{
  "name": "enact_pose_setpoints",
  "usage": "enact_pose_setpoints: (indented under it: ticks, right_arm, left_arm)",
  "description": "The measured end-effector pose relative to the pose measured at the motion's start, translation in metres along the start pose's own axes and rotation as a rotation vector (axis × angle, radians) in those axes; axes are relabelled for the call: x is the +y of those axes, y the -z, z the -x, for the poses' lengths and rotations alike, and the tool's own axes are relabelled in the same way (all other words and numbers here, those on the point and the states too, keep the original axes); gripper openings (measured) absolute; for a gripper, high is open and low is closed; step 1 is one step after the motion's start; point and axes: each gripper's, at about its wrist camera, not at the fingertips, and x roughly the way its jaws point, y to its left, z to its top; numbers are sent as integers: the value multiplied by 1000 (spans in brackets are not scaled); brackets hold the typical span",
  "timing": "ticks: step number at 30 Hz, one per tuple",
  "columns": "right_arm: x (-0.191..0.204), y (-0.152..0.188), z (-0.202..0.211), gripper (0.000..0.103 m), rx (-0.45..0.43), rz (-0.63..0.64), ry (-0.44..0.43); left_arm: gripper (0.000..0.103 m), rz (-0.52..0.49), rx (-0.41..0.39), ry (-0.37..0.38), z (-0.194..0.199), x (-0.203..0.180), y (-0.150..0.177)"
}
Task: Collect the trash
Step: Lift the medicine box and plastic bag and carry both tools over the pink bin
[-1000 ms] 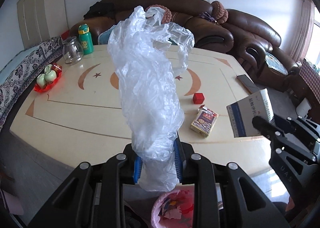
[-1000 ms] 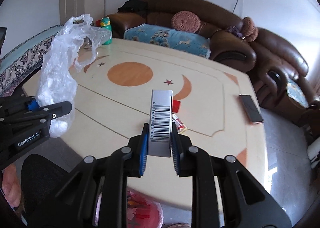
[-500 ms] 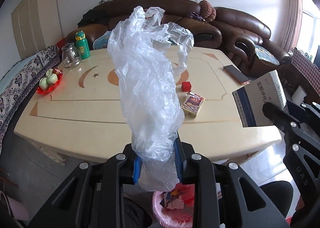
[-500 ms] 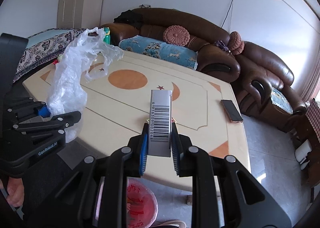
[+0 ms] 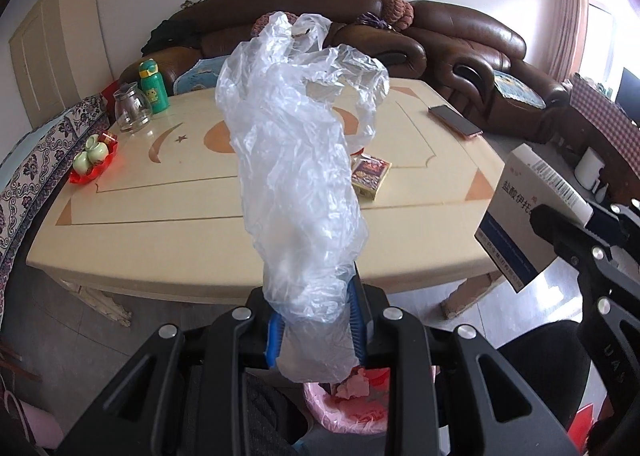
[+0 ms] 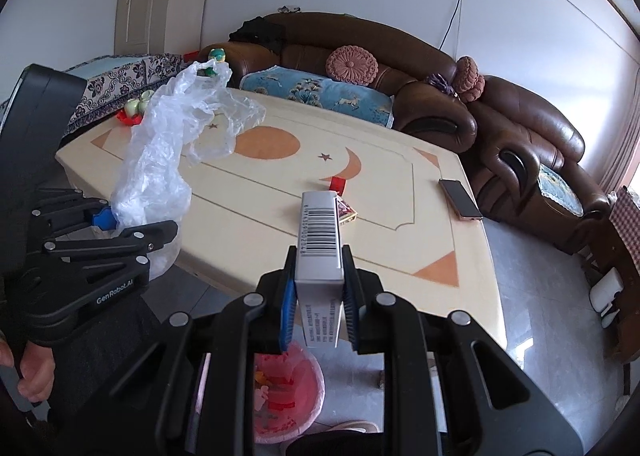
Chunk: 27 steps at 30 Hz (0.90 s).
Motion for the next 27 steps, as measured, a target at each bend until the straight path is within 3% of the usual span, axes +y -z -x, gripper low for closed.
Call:
enact_pose_setpoints:
  ticks: [13,27]
  right_arm:
    - [0,17,-4,21,38,-23,-7]
    - [5,62,-33,21,156,-63,-39]
  left_arm:
    - [27,-23,60,21,-15,-5,22]
    - [27,-125,197,40,-46,-23,72]
